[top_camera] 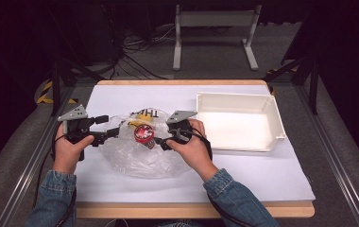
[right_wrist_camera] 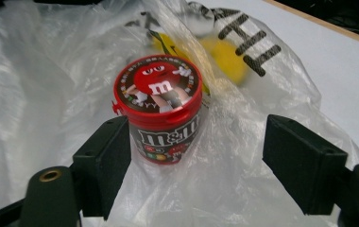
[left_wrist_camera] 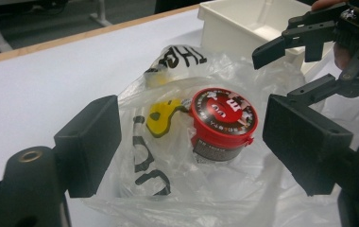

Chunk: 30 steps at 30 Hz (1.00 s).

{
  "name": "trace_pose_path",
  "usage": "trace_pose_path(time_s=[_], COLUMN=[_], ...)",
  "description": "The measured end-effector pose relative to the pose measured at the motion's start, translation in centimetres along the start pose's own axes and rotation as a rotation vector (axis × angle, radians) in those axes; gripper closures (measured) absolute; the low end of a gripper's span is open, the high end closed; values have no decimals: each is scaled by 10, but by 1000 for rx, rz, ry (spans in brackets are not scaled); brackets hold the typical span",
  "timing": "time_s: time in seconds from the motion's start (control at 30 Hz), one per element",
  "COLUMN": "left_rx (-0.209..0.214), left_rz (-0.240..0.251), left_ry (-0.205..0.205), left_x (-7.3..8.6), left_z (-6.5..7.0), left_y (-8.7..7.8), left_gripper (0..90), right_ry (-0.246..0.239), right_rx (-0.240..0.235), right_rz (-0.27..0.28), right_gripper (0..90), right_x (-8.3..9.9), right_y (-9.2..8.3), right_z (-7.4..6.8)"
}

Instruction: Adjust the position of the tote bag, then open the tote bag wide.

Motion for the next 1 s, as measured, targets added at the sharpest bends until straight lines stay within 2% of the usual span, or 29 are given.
trace_pose_path(time_s=[0.17, 0.2, 0.33, 0.37, 0.43, 0.8, 1.0], left_rx=[6, 6, 13, 7, 5, -3, -6], left_rz=[6, 6, 6, 5, 18, 21, 25], left_ry=[6, 6, 5, 17, 9, 11, 7], left_x=[-1, -1, -1, -2, -3, -3, -2], left_z=[1, 1, 4, 3, 4, 4, 3], left_y=[-7, -7, -11, -13, -16, -19, -19], left_gripper=[199, 195, 191, 190, 185, 177, 172], right_ry=[-14, -14, -48, -52, -53, -95, -113], right_rx=[-74, -74, -143, -150, -165, -193, -173], right_rz=[31, 31, 39, 40, 51, 30, 5], right_gripper=[210, 210, 142, 136, 121, 82, 55], right_x=[-7, -7, -12, -12, -16, -26, -28], right_y=[-3, -3, 1, 2, 6, 27, 43], right_z=[-2, -2, -4, -4, -3, -10, -10])
Point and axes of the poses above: each handheld gripper's, and its own axes: y roughly forward along the jaws, x roughly out of its underside, z roughly to its right, the point moved 3 cm from there along y, roughly forward along the jaws, and after that the axes turned 14 degrees about -z, right-handed, at the moved point
